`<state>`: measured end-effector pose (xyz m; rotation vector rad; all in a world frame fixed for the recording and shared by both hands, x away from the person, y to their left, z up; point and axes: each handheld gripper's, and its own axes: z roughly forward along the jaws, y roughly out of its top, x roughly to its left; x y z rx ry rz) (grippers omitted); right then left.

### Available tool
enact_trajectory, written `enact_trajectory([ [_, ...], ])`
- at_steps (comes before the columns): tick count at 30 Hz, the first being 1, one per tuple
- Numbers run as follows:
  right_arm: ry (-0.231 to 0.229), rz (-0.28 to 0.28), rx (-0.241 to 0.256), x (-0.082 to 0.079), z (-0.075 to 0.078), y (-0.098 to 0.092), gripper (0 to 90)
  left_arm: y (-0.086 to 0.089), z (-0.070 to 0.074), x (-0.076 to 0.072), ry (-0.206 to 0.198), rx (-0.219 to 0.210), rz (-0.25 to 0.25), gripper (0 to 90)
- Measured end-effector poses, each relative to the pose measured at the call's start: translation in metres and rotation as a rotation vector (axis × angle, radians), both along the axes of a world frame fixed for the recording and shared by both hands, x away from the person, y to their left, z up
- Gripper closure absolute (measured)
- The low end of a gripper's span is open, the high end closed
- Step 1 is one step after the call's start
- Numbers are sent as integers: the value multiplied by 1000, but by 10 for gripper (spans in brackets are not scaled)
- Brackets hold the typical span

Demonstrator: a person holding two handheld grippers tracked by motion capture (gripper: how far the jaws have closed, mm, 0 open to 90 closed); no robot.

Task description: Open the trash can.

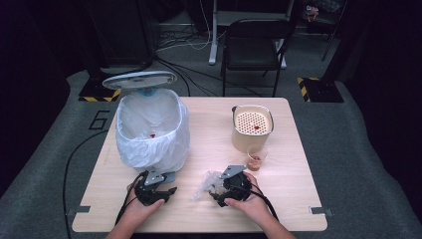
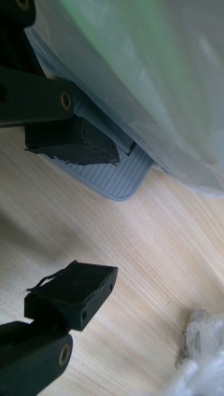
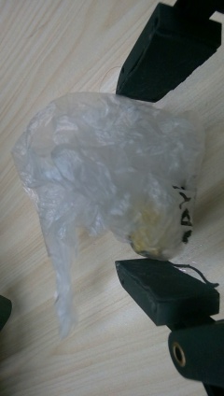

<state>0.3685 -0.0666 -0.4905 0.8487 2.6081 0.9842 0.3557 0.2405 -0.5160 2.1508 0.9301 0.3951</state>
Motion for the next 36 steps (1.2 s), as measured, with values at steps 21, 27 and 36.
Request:
enact_trajectory([
  [21, 54, -3, -4, 8, -5, -4, 574, 0, 0, 0, 0, 2, -3, 389],
  [27, 56, 22, 12, 7, 4, -6, 575, 0, 0, 0, -2, 3, -1, 389],
  [36, 55, 74, 17, 6, 31, -4, 571, 0, 0, 0, 0, 0, 0, 389],
])
